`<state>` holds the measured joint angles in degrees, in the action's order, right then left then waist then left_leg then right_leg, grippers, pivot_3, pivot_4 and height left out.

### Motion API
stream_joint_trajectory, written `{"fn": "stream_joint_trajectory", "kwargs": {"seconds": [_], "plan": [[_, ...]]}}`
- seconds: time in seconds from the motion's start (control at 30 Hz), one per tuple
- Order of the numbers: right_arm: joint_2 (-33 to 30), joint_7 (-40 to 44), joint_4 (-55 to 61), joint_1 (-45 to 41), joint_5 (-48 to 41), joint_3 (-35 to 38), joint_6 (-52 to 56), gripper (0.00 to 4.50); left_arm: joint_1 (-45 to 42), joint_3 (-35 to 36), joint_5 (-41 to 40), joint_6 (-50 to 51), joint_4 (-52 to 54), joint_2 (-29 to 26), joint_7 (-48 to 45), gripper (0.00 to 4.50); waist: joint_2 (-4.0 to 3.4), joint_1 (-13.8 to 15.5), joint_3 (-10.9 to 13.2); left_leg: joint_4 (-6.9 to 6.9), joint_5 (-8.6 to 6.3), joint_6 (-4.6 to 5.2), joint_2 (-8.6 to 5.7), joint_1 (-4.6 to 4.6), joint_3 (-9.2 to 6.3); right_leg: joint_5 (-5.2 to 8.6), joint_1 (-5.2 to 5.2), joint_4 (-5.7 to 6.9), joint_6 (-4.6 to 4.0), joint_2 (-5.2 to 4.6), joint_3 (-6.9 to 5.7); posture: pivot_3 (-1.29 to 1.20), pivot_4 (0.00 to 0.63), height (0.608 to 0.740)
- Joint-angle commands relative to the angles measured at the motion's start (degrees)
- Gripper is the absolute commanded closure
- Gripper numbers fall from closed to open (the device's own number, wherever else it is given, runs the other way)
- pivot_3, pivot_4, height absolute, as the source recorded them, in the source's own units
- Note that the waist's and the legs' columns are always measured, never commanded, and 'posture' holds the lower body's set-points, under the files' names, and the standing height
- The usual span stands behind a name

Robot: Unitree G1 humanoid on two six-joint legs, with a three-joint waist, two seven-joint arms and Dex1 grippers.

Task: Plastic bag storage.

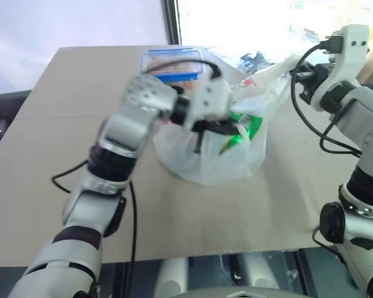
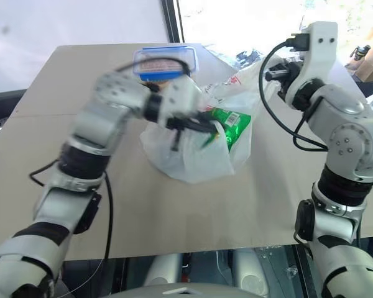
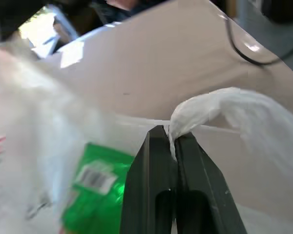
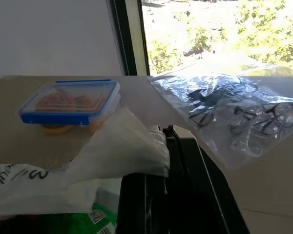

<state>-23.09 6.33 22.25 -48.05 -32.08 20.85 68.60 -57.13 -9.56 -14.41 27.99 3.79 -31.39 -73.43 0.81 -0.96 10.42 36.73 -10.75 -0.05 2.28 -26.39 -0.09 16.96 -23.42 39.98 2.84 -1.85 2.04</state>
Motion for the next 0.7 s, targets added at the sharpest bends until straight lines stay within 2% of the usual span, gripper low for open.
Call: {"fn": "stream_joint_trajectory", "kwargs": {"seconds": [0.03, 0.1, 0.23, 0.3, 0.4, 0.53, 0.7], "plan": [[-2.3, 0.7, 0.0, -0.4, -0.9, 3.4, -1.3, 4.5, 0.0, 8.2, -3.6, 6.2, 2.2, 0.8, 9.6, 4.42, 0.0, 0.2, 0.0, 0.05, 0.0, 0.0, 0.0, 0.0, -0.04, 0.0, 0.04, 0.0, 0.0, -0.01, -0.06, 0.0, 0.15, 0.74], [-2.3, 0.7, -1.1, -1.6, -1.8, 5.3, -1.4, 4.5, -1.2, 12.8, -4.5, 8.1, 0.3, 3.5, 17.7, 4.42, 0.0, 0.3, 0.0, 0.15, 0.0, 0.01, -0.01, 0.0, -0.11, -0.01, 0.12, 0.0, 0.01, -0.03, -0.15, 0.0, 0.15, 0.74], [-0.8, -0.8, -3.1, -7.5, -7.1, 11.9, -0.9, 4.5, -8.5, 25.3, -8.7, 5.2, -8.4, 10.9, 35.0, 4.42, 0.01, 0.3, 0.0, 0.35, -0.01, 0.01, -0.03, -0.07, -0.25, -0.02, 0.18, 0.12, 0.02, -0.06, -0.31, 0.0, 0.15, 0.74], [0.5, -3.0, -4.8, -13.4, -12.8, 16.9, 0.1, 4.5, -13.3, 30.3, -9.2, 3.5, -14.4, 11.1, 42.9, 4.42, 0.01, 0.0, 0.1, 0.46, -0.01, 0.01, -0.03, -0.13, -0.26, -0.02, 0.09, 0.27, 0.02, -0.05, -0.31, 0.0, 0.15, 0.74], [-0.5, -6.9, -8.3, -23.5, -18.8, 21.6, 0.7, 4.5, -20.4, 36.6, -11.5, -1.0, -23.9, 9.4, 49.3, 4.42, -0.02, 0.0, 0.1, 0.39, 0.0, 0.0, -0.03, -0.18, -0.24, -0.02, -0.05, 0.39, 0.01, -0.05, -0.28, 0.0, 0.15, 0.74], [-4.0, -10.0, -11.2, -29.3, -22.6, 22.5, 0.9, 4.5, -24.0, 36.9, -12.1, -4.1, -31.1, 7.4, 49.0, 4.42, -0.02, 0.4, 0.1, 0.29, 0.0, 0.0, -0.06, -0.25, -0.24, -0.01, -0.07, 0.19, 0.0, -0.09, -0.36, 0.0, 0.15, 0.74], [-8.7, -11.6, -11.7, -28.5, -25.4, 20.9, 2.1, 4.5, -25.9, 33.5, -12.7, -6.3, -34.9, 7.7, 45.6, 4.42, 0.03, 0.5, 0.0, 0.3, 0.1, -0.17, -0.14, -0.43, -0.21, -0.02, -0.01, -0.07, 0.03, -0.2, -0.4, 0.0, 0.15, 0.74]]}}
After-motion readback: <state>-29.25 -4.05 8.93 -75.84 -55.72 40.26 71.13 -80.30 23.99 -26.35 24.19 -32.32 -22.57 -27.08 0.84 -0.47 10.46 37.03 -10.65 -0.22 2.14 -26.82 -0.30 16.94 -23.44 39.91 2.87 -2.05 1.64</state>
